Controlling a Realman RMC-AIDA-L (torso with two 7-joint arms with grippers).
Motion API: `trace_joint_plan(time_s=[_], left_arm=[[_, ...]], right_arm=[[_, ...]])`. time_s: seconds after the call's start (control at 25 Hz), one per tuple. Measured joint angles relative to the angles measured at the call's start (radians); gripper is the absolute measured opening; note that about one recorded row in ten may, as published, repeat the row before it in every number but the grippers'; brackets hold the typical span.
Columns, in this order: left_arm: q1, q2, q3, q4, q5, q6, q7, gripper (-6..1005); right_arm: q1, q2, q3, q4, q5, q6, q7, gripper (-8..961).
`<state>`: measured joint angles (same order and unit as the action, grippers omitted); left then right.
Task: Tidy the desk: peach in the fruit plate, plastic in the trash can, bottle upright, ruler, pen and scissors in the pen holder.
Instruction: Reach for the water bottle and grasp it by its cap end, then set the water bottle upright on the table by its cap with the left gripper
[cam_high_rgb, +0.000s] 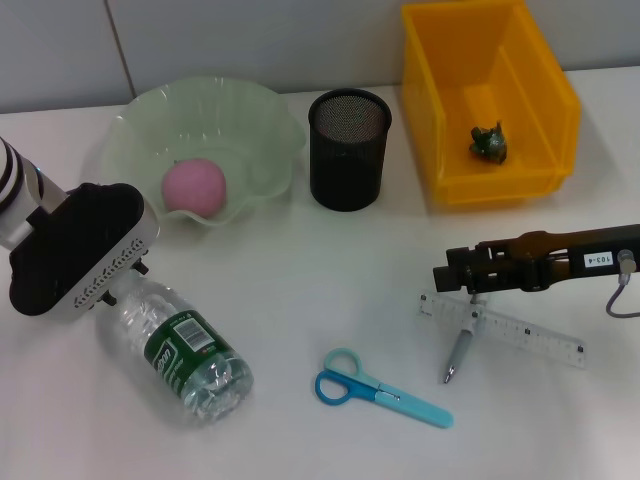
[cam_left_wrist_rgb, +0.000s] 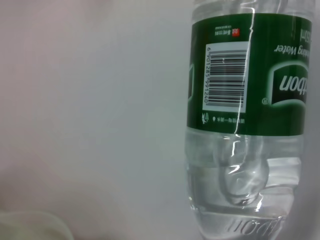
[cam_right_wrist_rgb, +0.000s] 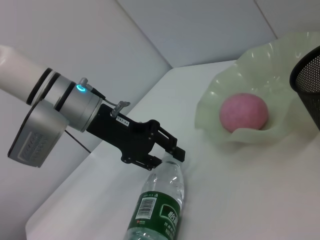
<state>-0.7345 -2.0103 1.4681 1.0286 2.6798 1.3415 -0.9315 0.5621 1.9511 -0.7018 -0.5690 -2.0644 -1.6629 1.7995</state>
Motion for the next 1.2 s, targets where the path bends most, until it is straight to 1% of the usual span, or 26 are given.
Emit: trace_joint_plan(time_s=[0.12,0.64,0.84,0.92,0.96,1.0,1.12,1.16,1.2], left_arm=[[0.0,-0.003,-0.001,0.0,0.007,0.0,-0.002,440],[0.005,-0.007,-0.011,0.029,0.022,0.011,-0.023,441],[0.007,-0.007,-0.017,0.065,0.022,0.067,-0.052,441],[0.007,-0.007,-0.031,0.082,0.026,0.094,-0.058,441],[0.005,-0.012,-0.056,0.093,0.039,0.115,-0.06,440],[0.005,-0.012,-0.056,0.093,0.039,0.115,-0.06,440],[-0.008,-0.024,-0.103,0.102,0.063,0.16,-0.062,440],[-0.018,-0.031,-0.131,0.106,0.075,0.19,-0.063,440],[-0.018,-0.031,-0.131,0.106,0.075,0.19,-0.063,440]], right_arm=[[-0.003,0.0,0.005,0.0,0.001,0.0,-0.003,744],[-0.008,0.0,0.01,0.0,0.001,-0.007,-0.003,744],[-0.009,0.002,0.008,0.0,0.001,-0.008,-0.004,744],[-0.01,0.003,0.009,0.0,-0.001,-0.008,-0.007,744],[-0.012,0.003,0.01,0.0,-0.001,-0.009,-0.013,744],[-0.012,0.003,0.01,0.0,-0.001,-0.009,-0.013,744],[-0.014,0.003,0.01,0.0,0.0,-0.009,-0.016,745],[-0.016,0.003,0.01,0.0,0.0,-0.009,-0.017,745],[-0.016,0.003,0.01,0.0,0.0,-0.009,-0.017,745]])
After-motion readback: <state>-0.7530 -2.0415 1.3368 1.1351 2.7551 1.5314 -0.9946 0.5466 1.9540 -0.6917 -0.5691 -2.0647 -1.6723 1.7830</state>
